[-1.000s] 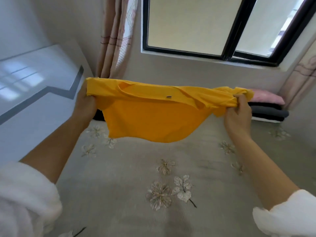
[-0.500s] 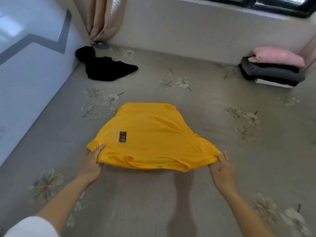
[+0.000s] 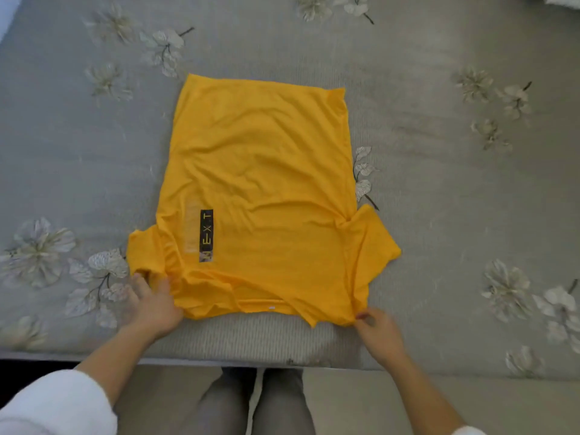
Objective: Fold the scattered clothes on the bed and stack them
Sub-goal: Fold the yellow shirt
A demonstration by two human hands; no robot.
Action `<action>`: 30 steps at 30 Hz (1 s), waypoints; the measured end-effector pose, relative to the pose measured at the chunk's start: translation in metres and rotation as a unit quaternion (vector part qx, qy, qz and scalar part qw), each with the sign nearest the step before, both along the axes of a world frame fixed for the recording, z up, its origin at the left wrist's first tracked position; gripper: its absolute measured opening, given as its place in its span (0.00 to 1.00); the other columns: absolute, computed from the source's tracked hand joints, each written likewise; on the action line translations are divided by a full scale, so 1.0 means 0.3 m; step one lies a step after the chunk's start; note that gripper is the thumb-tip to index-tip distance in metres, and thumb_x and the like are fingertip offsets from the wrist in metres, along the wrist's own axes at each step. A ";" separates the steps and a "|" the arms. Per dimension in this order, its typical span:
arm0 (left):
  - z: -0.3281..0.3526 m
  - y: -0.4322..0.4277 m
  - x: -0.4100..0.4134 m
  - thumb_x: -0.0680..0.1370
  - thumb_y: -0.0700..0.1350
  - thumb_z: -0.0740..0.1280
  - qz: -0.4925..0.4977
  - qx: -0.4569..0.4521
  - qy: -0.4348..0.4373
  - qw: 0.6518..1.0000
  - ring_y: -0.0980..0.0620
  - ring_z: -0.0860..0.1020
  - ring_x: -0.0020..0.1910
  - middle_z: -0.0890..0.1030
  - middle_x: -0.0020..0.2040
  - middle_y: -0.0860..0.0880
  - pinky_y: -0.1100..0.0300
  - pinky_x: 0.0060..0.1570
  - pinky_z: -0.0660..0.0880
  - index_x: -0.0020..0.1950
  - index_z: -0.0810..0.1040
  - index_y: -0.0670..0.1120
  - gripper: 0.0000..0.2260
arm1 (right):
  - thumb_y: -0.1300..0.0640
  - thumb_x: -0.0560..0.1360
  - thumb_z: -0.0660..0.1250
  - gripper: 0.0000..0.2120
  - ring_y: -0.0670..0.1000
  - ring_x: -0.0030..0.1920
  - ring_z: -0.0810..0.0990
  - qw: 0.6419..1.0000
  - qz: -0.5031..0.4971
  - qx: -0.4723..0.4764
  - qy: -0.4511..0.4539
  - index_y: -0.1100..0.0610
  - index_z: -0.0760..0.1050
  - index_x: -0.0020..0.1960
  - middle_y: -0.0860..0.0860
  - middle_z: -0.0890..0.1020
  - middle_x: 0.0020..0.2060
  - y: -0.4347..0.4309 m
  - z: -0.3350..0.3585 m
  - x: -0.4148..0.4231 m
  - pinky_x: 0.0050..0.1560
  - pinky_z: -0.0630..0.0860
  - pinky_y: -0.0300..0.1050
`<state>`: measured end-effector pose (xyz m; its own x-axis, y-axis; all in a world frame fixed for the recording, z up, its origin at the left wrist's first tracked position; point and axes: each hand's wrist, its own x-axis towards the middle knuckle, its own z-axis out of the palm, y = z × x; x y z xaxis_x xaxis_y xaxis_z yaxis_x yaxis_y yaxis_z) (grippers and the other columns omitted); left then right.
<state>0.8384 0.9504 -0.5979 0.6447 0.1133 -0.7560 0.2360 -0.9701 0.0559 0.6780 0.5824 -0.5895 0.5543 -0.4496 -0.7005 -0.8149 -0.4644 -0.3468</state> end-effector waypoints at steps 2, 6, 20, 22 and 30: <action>-0.007 -0.099 -0.026 0.78 0.49 0.61 -0.036 -0.003 -0.085 0.996 0.40 0.39 0.76 0.39 0.77 0.42 0.38 0.72 0.47 0.76 0.56 0.50 0.28 | 0.61 0.75 0.66 0.04 0.55 0.41 0.76 0.992 -0.120 0.000 -0.032 0.59 0.76 0.42 0.55 0.79 0.38 -0.032 -0.008 0.009 0.36 0.68 0.44; -0.044 -0.342 -0.099 0.74 0.47 0.64 -0.187 -0.117 -0.139 0.965 0.44 0.46 0.77 0.48 0.78 0.45 0.42 0.71 0.53 0.76 0.59 0.51 0.30 | 0.59 0.78 0.62 0.05 0.56 0.45 0.76 0.956 -0.284 -0.017 -0.077 0.61 0.74 0.47 0.56 0.77 0.41 -0.144 -0.059 0.103 0.43 0.72 0.48; -0.147 -0.740 -0.259 0.81 0.57 0.48 -0.385 -0.179 -0.029 0.905 0.50 0.75 0.51 0.71 0.56 0.50 0.56 0.43 0.70 0.77 0.49 0.60 0.24 | 0.62 0.71 0.65 0.11 0.48 0.32 0.65 0.796 -0.556 -0.045 -0.236 0.56 0.67 0.33 0.49 0.67 0.30 -0.409 -0.196 0.184 0.30 0.60 0.43; -0.152 -0.768 -0.269 0.79 0.52 0.54 -0.401 -0.163 -0.093 0.897 0.47 0.76 0.53 0.72 0.58 0.47 0.55 0.43 0.74 0.76 0.59 0.56 0.24 | 0.63 0.72 0.64 0.07 0.51 0.37 0.72 0.797 -0.569 0.010 -0.204 0.56 0.70 0.36 0.53 0.73 0.35 -0.432 -0.201 0.116 0.32 0.69 0.43; -0.234 -0.871 -0.427 0.65 0.56 0.68 -0.463 -0.181 -0.154 0.854 0.40 0.61 0.72 0.65 0.74 0.42 0.41 0.63 0.69 0.73 0.66 0.51 0.37 | 0.65 0.76 0.62 0.09 0.53 0.38 0.76 0.818 -0.501 0.072 -0.273 0.56 0.72 0.38 0.53 0.75 0.35 -0.370 -0.074 0.185 0.28 0.77 0.42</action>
<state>0.7103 0.6889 -0.6681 0.5061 -0.7577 -0.4120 -0.7029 -0.6392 0.3120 0.7336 0.4715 -0.6117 0.2051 -0.8046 -0.5572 -0.4665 0.4201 -0.7784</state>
